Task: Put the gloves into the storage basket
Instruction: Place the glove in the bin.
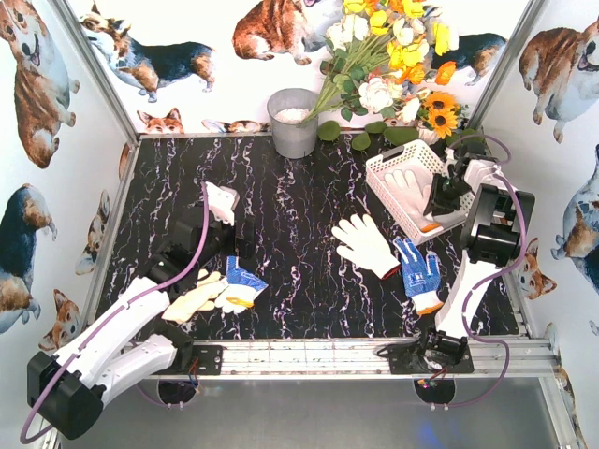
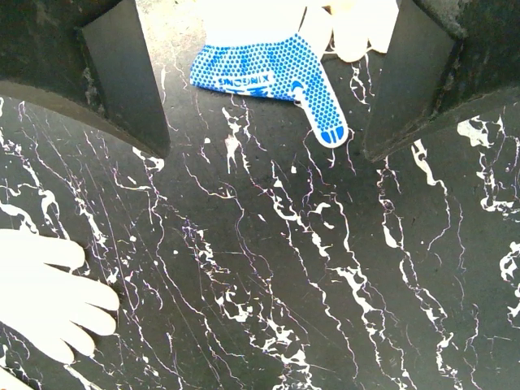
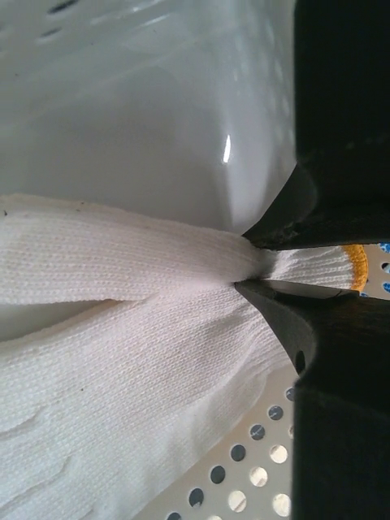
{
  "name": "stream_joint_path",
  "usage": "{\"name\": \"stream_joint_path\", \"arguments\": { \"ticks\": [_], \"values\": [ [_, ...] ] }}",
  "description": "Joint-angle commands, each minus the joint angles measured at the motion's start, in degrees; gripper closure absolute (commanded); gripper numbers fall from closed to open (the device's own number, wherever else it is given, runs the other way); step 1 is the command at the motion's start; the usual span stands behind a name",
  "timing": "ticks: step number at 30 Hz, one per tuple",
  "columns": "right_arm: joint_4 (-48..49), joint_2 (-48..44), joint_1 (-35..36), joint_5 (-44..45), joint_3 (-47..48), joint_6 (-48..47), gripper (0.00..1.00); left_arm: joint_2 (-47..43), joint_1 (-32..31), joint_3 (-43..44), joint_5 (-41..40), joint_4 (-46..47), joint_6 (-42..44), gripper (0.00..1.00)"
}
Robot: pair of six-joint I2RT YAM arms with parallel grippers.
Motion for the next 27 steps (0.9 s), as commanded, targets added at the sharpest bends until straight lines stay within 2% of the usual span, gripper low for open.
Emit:
{"name": "stream_joint_path", "arguments": {
  "ticks": [1,10,16,19,23,27],
  "values": [
    [6.0,-0.3,0.7,3.0,0.2,-0.8,0.79,0.5,0.8,-0.2,0.0,1.7,0.5,0.00],
    [11.1,0.0,1.8,6.2,0.4,-2.9,0.79,1.9,0.9,-0.4,-0.1,2.1,0.6,0.00],
    [10.4,1.1,1.8,7.3,2.1,-4.2,0.77,2.5,0.9,-0.5,0.9,2.5,0.6,0.00],
    [10.7,-0.2,1.9,7.3,1.5,-4.2,0.73,2.4,0.9,-0.6,1.0,2.5,0.6,0.00],
    [11.8,-4.1,2.4,9.0,0.6,-4.0,0.60,2.4,0.9,-0.5,0.9,2.4,0.8,0.00],
    [10.3,-7.9,3.1,10.5,1.8,-4.1,0.57,2.0,0.9,-0.5,1.0,2.4,0.8,0.00]
  ]
}}
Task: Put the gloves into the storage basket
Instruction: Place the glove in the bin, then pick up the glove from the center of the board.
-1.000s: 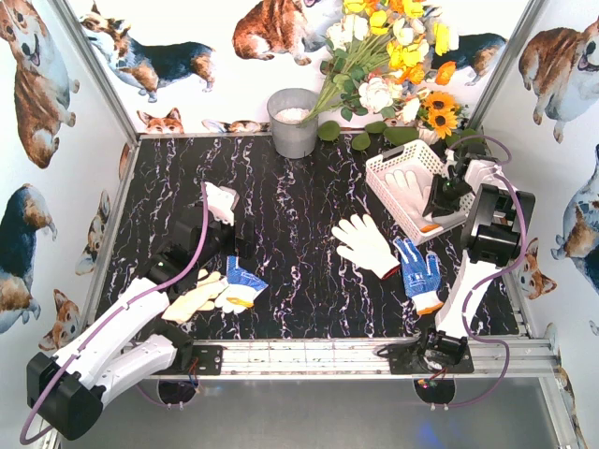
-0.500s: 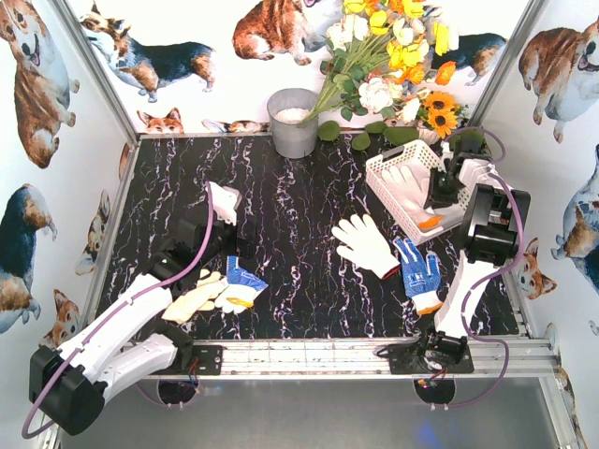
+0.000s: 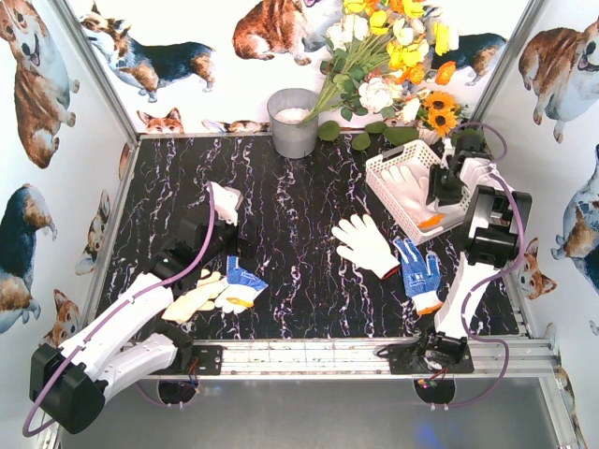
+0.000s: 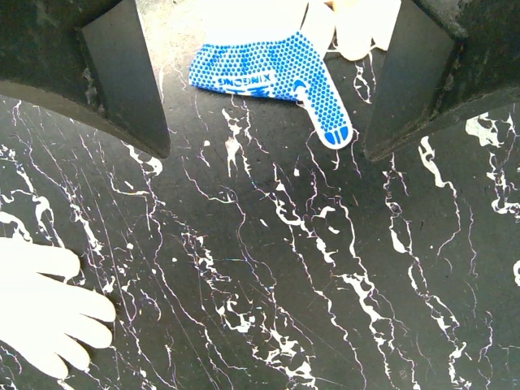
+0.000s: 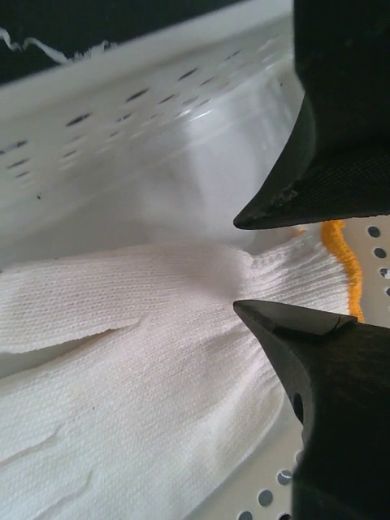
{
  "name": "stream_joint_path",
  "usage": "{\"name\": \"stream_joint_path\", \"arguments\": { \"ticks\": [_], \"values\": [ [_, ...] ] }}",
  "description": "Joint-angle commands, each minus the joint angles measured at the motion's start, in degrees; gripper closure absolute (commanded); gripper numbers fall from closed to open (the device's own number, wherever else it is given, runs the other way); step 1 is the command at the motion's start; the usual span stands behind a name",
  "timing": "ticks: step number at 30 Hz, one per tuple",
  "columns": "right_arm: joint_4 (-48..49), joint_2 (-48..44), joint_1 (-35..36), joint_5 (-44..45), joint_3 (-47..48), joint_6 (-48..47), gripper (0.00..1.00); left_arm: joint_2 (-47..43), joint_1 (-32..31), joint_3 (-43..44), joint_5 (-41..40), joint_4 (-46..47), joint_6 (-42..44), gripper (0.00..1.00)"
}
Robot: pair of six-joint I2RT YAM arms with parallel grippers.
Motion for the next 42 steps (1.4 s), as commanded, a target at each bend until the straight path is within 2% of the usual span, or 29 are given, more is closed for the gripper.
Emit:
{"name": "stream_joint_path", "arguments": {
  "ticks": [1,10,15,20,23,25,31,35,42],
  "values": [
    [2.0,-7.9,1.1,2.8,2.0,-0.7,0.57,-0.5,0.9,-0.2,0.4,1.4,0.6,0.00],
    [-0.7,-20.1,4.7,3.8,-1.4,3.5,0.57,-2.2,0.9,0.3,-2.0,-0.4,-1.1,0.00],
    [-4.3,-32.4,10.7,7.7,-6.7,8.6,0.57,-5.0,0.8,3.7,-3.9,-7.8,-8.3,0.00],
    [-5.7,-46.3,17.1,6.6,-13.9,17.2,0.57,-8.9,0.9,8.4,-10.9,-16.1,-12.0,0.00],
    [-8.0,-51.9,22.3,7.5,-17.6,20.7,0.57,-9.4,1.5,9.8,-16.1,-19.0,-10.4,0.01],
    [-10.3,-54.9,26.6,9.7,-20.3,22.8,0.57,-8.6,2.7,10.6,-16.6,-18.9,-7.7,0.00],
    [-12.3,-61.1,34.5,14.9,-31.4,32.9,0.58,-4.1,11.1,10.2,-8.4,-12.3,-2.0,0.00],
    [-7.6,-65.2,35.5,14.9,-41.4,42.1,0.58,-3.6,15.6,8.1,-4.8,-7.0,0.7,0.00],
    [5.7,-70.0,35.5,17.5,-56.9,53.3,0.58,-6.5,16.8,5.5,-9.5,-7.2,3.4,0.00]
  ]
}}
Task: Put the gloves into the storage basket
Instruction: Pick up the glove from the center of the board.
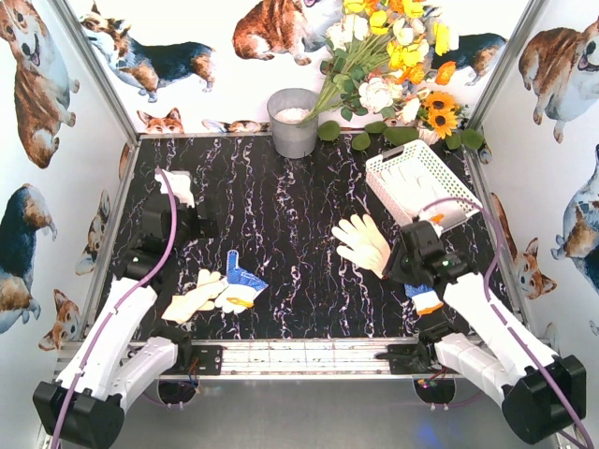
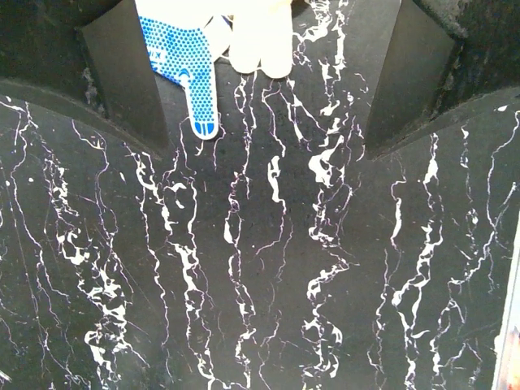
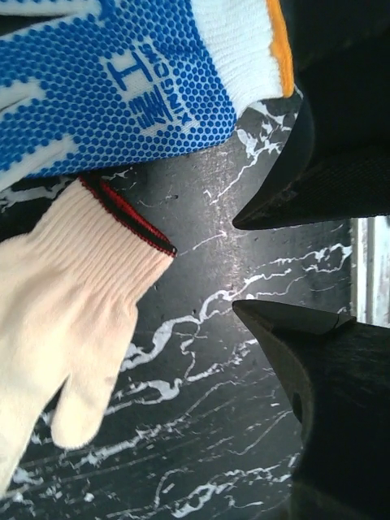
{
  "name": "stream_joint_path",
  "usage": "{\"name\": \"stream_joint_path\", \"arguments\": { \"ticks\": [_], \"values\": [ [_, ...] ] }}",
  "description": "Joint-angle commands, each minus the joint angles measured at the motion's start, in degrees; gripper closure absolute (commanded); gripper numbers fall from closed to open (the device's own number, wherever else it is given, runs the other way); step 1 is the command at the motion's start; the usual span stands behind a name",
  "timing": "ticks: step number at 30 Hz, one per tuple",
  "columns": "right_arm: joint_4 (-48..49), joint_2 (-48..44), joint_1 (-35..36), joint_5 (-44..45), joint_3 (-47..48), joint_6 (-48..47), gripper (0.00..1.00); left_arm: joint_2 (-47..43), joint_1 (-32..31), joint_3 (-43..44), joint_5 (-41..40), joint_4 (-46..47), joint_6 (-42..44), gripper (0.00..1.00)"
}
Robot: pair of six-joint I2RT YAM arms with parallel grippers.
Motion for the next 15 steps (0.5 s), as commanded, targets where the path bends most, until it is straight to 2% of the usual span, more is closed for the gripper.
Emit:
{"name": "stream_joint_path", "arguments": {
  "ticks": [1,7,15],
  "values": [
    [13.5,-2.7,0.2,2.4,-5.8,10.8,0.58,-2.6,0.8,-1.1,-1.5,1.6,2.2,0.00],
    [21.3,0.5,0.1,3.0,-11.3,17.4,0.59,-2.8,0.8,-1.0,-0.9,1.9,1.9,0.00],
    [23.0,4.1,0.1,5.5,-12.2,21.4,0.60,-2.9,0.8,-1.2,-1.1,1.8,1.9,0.00]
  ]
}}
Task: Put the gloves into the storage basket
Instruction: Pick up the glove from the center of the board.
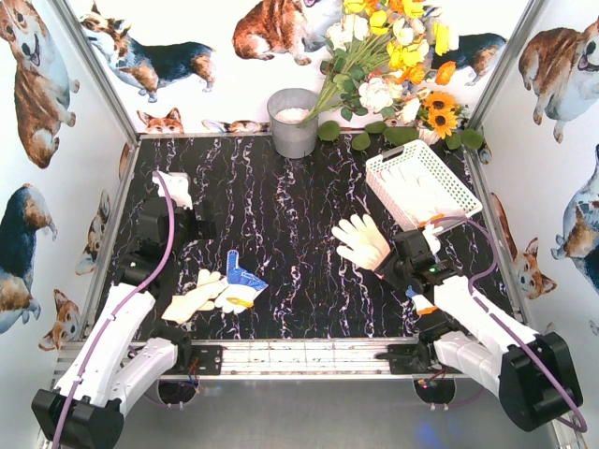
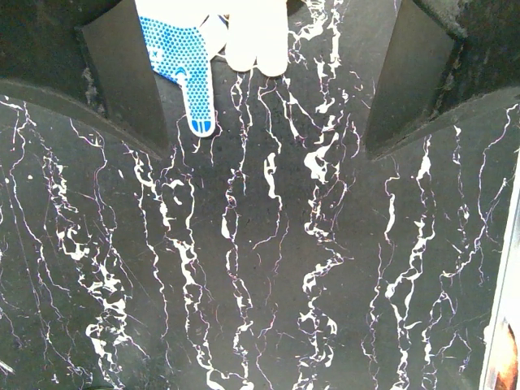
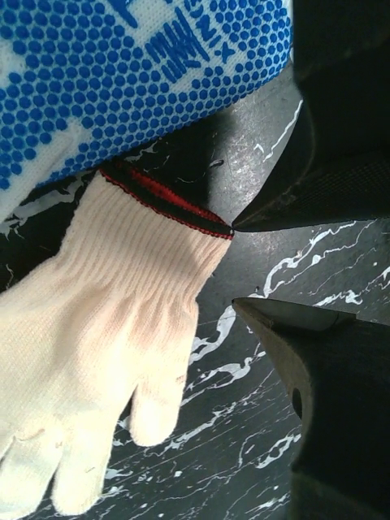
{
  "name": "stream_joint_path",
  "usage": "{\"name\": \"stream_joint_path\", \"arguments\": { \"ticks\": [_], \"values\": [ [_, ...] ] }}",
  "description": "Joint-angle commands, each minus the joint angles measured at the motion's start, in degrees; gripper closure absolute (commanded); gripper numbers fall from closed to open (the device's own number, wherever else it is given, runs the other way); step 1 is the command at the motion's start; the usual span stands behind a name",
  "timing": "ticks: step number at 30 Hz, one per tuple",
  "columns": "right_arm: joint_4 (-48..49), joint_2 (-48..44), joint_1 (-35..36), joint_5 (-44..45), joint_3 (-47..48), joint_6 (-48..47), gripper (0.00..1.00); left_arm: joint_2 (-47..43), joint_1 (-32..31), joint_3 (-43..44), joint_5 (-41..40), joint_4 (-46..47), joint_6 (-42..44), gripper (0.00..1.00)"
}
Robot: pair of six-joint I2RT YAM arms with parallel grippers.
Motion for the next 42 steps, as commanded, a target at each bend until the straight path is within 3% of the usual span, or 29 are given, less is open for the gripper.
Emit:
{"name": "stream_joint_path", "arguments": {
  "ticks": [1,11,23,25,27,29,34,42],
  "values": [
    [4.2,0.2,0.1,4.5,0.2,3.7,0.60,-0.5,0.8,-0.3,-0.5,1.4,0.6,0.00],
    [1.7,2.8,-2.4,10.2,1.2,4.7,0.59,-0.1,0.8,-0.3,0.0,1.5,0.5,0.00],
    [6.9,10.2,-6.4,4.1,2.0,3.3,0.66,0.1,0.8,-0.4,-0.5,1.6,0.7,0.00],
    [7.2,11.8,-6.4,2.3,2.4,2.1,0.73,0.3,0.8,-0.3,-0.4,1.6,0.8,0.00],
    [7.1,13.3,-6.5,-0.6,3.2,0.4,0.90,0.5,0.8,-0.3,-0.5,1.6,0.9,0.00],
    [6.4,14.3,-6.4,-3.0,4.2,-1.0,0.98,0.7,0.8,-0.2,-0.5,1.6,0.9,0.00],
    [3.1,13.3,-1.2,-4.2,5.9,-1.5,1.00,0.9,0.8,-0.4,-0.5,1.6,0.9,0.00],
    [4.0,11.1,12.5,-4.4,4.0,7.6,1.00,3.4,0.8,-0.4,0.8,1.6,0.7,0.00]
  ]
}}
